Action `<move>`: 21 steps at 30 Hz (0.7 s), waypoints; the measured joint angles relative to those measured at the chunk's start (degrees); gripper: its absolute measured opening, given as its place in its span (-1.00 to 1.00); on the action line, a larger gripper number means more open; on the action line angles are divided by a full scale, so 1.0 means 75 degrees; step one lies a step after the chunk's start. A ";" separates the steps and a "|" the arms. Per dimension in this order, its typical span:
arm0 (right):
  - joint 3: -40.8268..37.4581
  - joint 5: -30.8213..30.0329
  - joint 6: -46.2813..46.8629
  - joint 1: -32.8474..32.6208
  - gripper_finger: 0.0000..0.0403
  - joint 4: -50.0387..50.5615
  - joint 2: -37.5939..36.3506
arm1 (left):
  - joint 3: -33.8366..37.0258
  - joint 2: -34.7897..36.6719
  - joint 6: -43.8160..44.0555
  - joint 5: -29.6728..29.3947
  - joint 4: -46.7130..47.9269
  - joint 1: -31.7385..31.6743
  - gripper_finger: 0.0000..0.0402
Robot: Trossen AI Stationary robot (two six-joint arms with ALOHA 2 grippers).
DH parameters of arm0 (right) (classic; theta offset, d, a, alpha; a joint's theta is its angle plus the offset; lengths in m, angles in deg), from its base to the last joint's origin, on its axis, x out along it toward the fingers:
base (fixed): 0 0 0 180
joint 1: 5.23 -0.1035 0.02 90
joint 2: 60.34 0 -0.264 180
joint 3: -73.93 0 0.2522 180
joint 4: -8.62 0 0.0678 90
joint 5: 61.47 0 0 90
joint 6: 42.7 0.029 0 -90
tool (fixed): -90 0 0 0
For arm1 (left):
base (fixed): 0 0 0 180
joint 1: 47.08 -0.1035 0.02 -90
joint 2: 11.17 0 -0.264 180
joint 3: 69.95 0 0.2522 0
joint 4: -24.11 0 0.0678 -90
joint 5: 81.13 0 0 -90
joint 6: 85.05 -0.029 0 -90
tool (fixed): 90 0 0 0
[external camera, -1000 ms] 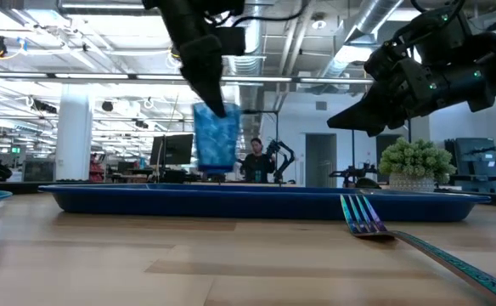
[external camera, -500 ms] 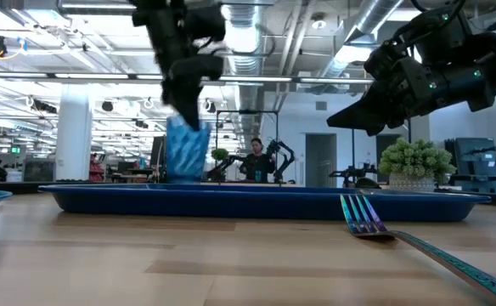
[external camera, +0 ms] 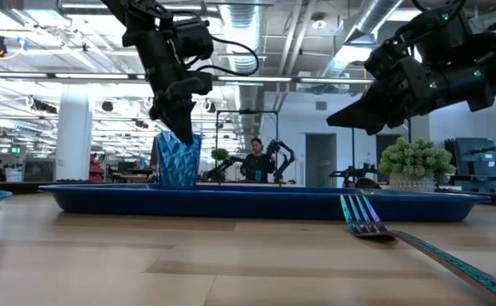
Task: Pick and place plate/cup/fork/spoon on tray
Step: Put the blue cup on the top left of the blue serving tray
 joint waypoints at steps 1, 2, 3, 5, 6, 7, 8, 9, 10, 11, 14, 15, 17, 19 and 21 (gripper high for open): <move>0.0000 0.0000 0.0000 0.0000 -0.92 -0.0002 0.0000 | -0.0004 0.0001 0.0039 0.0001 0.0046 -0.0021 -1.00; 0.0000 0.0000 0.0000 0.0000 -0.92 -0.0003 0.0000 | -0.0009 0.0003 0.0073 0.0003 0.0115 -0.0027 -0.99; 0.0000 0.0000 -0.0002 0.0000 -0.92 0.0000 0.0000 | -0.0009 0.0004 0.0078 0.0023 0.0190 -0.0032 -0.98; 0.0000 0.0000 -0.0003 0.0000 -0.92 -0.0003 0.0000 | -0.0009 0.0006 0.0073 0.0078 0.0309 -0.0029 -0.96; 0.0000 0.0000 -0.0004 0.0000 -0.92 -0.0002 0.0000 | -0.0009 0.0006 0.0075 0.0088 0.0356 -0.0029 -0.95; 0.0000 0.0000 -0.0006 0.0000 -0.93 0.0000 0.0000 | -0.0009 0.0006 0.0079 0.0093 0.0363 -0.0029 -0.95; 0.0000 0.0000 -0.0008 0.0000 -0.93 0.0000 0.0000 | -0.0009 0.0006 0.0089 0.0099 0.0362 -0.0029 -0.95; 0.0000 0.0000 -0.0014 0.0000 -0.94 0.0000 0.0000 | -0.0009 0.0006 0.0119 0.0099 0.0361 -0.0029 -0.94; 0.0000 0.0000 -0.0022 0.0000 -0.94 0.0000 0.0000 | -0.0009 0.0006 0.0154 0.0097 0.0359 -0.0029 -0.94; 0.0000 0.0000 -0.0023 0.0000 -0.94 0.0000 0.0000 | -0.0009 0.0006 0.0196 0.0096 0.0361 -0.0029 -0.94; 0.0000 0.0000 -0.0023 0.0000 -0.93 0.0000 0.0000 | -0.0009 0.0006 0.0232 0.0089 0.0361 -0.0029 -0.94; 0.0000 0.0000 -0.0023 0.0000 -0.92 0.0000 0.0000 | -0.0009 0.0006 0.0230 0.0083 0.0361 -0.0024 -0.94; 0.0000 0.0000 -0.0023 0.0000 -0.91 0.0000 0.0000 | -0.0009 0.0006 0.0246 0.0026 0.0351 0.0000 -0.94; 0.0000 0.0000 -0.0020 0.0000 -0.91 0.0002 0.0000 | -0.0006 0.0003 0.0248 0.0003 0.0346 0.0009 -0.92; 0.0000 0.0000 -0.0020 0.0000 -0.91 0.0003 0.0000 | -0.0003 0.0000 0.0247 -0.0002 0.0346 0.0009 -0.88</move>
